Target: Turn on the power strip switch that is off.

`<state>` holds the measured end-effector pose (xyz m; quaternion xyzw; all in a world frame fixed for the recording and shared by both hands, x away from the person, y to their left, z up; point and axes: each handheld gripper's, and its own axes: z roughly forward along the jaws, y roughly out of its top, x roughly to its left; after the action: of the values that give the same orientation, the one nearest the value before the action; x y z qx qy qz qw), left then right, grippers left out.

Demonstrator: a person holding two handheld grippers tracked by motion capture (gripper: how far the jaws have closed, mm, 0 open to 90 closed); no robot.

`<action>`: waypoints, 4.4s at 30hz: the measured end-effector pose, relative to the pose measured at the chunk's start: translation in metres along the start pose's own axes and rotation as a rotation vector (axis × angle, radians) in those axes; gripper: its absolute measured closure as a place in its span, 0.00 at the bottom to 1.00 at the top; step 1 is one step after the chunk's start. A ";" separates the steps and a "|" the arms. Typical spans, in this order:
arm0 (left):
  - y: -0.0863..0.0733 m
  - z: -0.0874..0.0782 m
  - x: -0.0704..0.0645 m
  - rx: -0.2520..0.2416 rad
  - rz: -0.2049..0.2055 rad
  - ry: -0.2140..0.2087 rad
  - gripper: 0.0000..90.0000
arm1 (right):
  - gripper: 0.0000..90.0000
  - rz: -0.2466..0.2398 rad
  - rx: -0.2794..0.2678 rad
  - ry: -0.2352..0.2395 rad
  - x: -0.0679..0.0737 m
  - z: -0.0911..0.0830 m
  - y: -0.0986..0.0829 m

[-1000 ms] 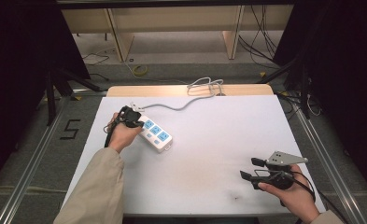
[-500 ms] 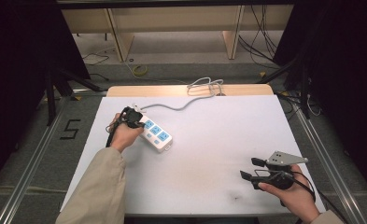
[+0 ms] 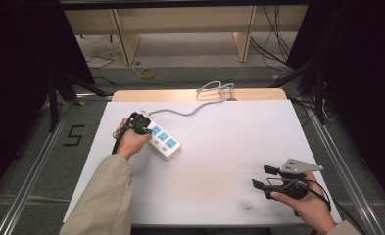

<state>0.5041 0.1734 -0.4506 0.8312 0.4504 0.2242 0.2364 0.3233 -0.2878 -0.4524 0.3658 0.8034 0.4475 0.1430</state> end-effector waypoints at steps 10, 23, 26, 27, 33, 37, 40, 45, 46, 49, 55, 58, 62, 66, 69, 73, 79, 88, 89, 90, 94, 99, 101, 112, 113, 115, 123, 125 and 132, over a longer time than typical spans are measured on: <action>0.000 0.000 0.001 0.013 -0.024 -0.007 1.00 | 0.34 0.000 0.002 0.000 0.000 0.000 0.000; 0.005 0.001 -0.001 0.045 -0.004 -0.001 1.00 | 0.34 -0.001 0.001 0.001 0.000 0.000 0.000; 0.007 0.002 -0.002 0.060 0.001 0.011 1.00 | 0.34 0.000 0.002 0.002 0.001 0.000 0.000; 0.007 0.002 -0.003 0.059 0.003 0.016 1.00 | 0.34 -0.001 0.002 0.002 0.000 0.000 0.000; 0.008 0.002 -0.002 0.076 -0.007 0.012 1.00 | 0.34 -0.001 0.002 0.004 0.001 0.000 0.000; 0.009 0.002 -0.002 0.078 -0.012 0.010 1.00 | 0.34 -0.001 0.002 0.004 0.001 0.000 0.000; 0.009 0.003 -0.003 0.077 -0.008 0.016 1.00 | 0.34 -0.001 0.001 0.005 0.001 0.000 0.000; 0.010 0.003 -0.003 0.085 -0.016 0.014 1.00 | 0.34 0.000 0.002 0.004 0.001 0.000 0.000; 0.010 0.003 -0.003 0.088 -0.015 0.015 1.00 | 0.34 -0.001 0.002 0.005 0.001 0.000 0.000; 0.011 0.003 -0.003 0.094 -0.010 0.017 1.00 | 0.34 0.001 0.002 0.005 0.001 0.000 0.000; 0.012 0.004 -0.003 0.100 -0.006 0.017 1.00 | 0.34 0.001 0.003 0.006 0.001 0.000 -0.001; 0.013 0.005 -0.005 0.110 -0.001 0.024 1.00 | 0.34 0.000 0.004 0.007 0.001 0.000 -0.001; 0.012 0.004 -0.006 0.109 0.009 0.029 1.00 | 0.34 0.002 0.003 0.005 0.001 0.000 -0.001; 0.012 0.004 -0.004 0.100 -0.003 0.018 1.00 | 0.34 0.002 0.004 0.006 0.001 0.000 -0.001; 0.011 0.004 -0.003 0.095 0.000 0.014 1.00 | 0.34 -0.001 0.005 0.006 0.000 0.000 0.000; 0.009 0.004 -0.002 0.083 0.000 0.009 1.00 | 0.34 -0.001 0.002 0.006 0.001 0.000 0.000; 0.008 0.003 -0.001 0.070 -0.004 0.002 1.00 | 0.34 -0.001 0.000 0.006 0.001 0.000 0.000; 0.005 0.003 0.004 0.047 -0.040 0.007 1.00 | 0.34 0.000 0.000 0.005 0.001 0.000 0.000; 0.004 0.003 0.005 0.047 -0.042 0.008 0.99 | 0.34 0.000 0.001 0.005 0.001 0.000 0.000; 0.004 0.003 0.006 0.047 -0.045 0.007 0.99 | 0.34 0.001 0.001 0.005 0.001 0.000 0.000; 0.004 0.001 0.007 0.031 -0.058 0.021 0.90 | 0.34 0.000 0.001 0.005 0.001 0.000 0.000; 0.006 -0.004 0.007 -0.007 -0.066 0.037 0.87 | 0.34 0.000 0.000 0.005 0.001 0.000 0.000; 0.006 -0.007 0.008 -0.024 -0.074 0.037 0.84 | 0.34 0.000 0.002 0.005 0.001 0.000 0.000; 0.005 -0.018 0.009 -0.067 -0.093 0.048 0.61 | 0.34 0.002 0.000 0.005 0.001 0.000 0.000; 0.005 -0.020 0.008 -0.067 -0.097 0.042 0.60 | 0.34 0.002 0.001 0.005 0.001 0.000 0.000; 0.005 -0.022 0.007 -0.076 -0.100 0.028 0.56 | 0.34 0.003 -0.001 0.005 0.001 0.000 0.000; 0.005 -0.033 -0.001 -0.134 -0.097 0.002 0.43 | 0.33 0.003 0.001 0.004 0.001 0.000 0.000; 0.004 -0.034 -0.003 -0.149 -0.104 -0.012 0.40 | 0.34 0.004 -0.001 0.004 0.001 0.000 0.000; 0.002 -0.041 -0.010 -0.190 -0.092 -0.063 0.33 | 0.33 0.002 0.002 0.004 0.001 0.001 0.000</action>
<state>0.4762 0.1716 -0.4192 0.7902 0.4571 0.2284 0.3383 0.3233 -0.2867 -0.4525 0.3656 0.8040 0.4475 0.1404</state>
